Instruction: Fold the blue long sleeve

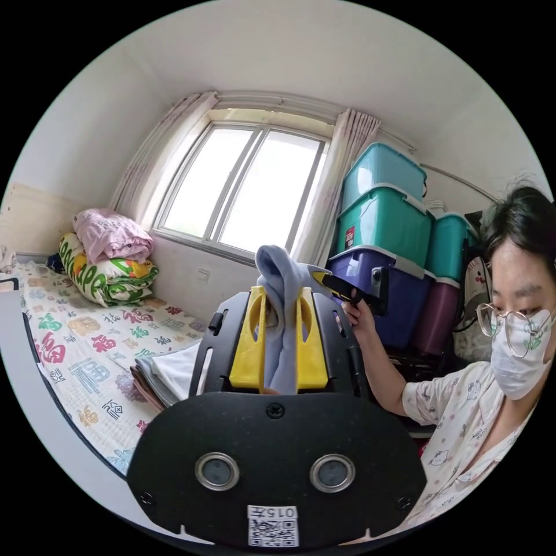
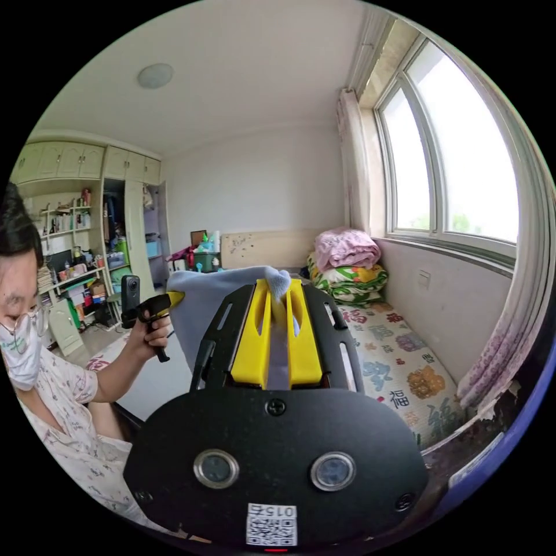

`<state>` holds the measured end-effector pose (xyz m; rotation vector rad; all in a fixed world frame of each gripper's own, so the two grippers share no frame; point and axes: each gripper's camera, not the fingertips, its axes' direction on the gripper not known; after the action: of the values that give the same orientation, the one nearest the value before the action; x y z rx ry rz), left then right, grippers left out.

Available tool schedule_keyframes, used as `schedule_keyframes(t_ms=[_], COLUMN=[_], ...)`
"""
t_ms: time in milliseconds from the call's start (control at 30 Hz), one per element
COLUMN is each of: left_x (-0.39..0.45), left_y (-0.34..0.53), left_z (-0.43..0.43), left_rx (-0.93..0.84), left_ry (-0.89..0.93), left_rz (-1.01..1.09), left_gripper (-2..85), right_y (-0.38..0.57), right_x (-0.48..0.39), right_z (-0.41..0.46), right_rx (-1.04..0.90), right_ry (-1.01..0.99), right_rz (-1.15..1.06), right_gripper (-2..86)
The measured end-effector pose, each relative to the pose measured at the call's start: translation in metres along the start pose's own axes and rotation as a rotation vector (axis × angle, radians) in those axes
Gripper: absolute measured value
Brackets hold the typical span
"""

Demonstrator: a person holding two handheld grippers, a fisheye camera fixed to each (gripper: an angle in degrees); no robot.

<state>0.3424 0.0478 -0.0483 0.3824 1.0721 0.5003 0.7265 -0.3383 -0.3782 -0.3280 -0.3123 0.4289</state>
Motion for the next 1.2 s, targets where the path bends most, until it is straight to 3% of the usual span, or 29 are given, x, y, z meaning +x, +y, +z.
schedule_keyframes(t_ms=[200,300,400,467,567,900,967,1200], left_x=[-0.143,-0.236,-0.299,-0.323,-0.355,-0.365,-0.341,-0.264], left_y=[0.000,0.028,0.057,0.060,0.061,0.045,0.027,0.026], left_z=[0.115,0.189,0.252,0.276,0.297,0.341,0.313,0.180], left_rx=[-0.104,-0.217,-0.325,-0.313,-0.304,-0.400,-0.326,-0.183], left_ry=[-0.151,-0.315,-0.407,-0.434,-0.419,-0.472,-0.471,-0.467], left_rz=[-0.154,-0.217,-0.276,-0.287,-0.362,-0.379,-0.349,-0.356], left_gripper=[7.7,7.7,7.7,7.8,7.8,8.5,8.2,5.8], right_y=[0.003,0.026,0.057,0.071,0.080,0.114,0.101,0.006], right_x=[0.064,0.107,0.124,0.123,0.123,0.138,0.122,0.004], right_z=[0.152,0.251,0.333,0.374,0.406,0.446,0.428,0.341], right_rx=[-0.220,-0.346,-0.473,-0.560,-0.632,-0.802,-0.757,-0.479], right_ry=[0.090,0.126,0.315,0.478,0.571,0.541,0.510,0.315], right_rz=[0.093,0.197,0.244,0.190,0.104,0.193,0.287,0.289], right_gripper=[4.9,5.2,5.8,6.9,8.2,9.2,9.6,7.4])
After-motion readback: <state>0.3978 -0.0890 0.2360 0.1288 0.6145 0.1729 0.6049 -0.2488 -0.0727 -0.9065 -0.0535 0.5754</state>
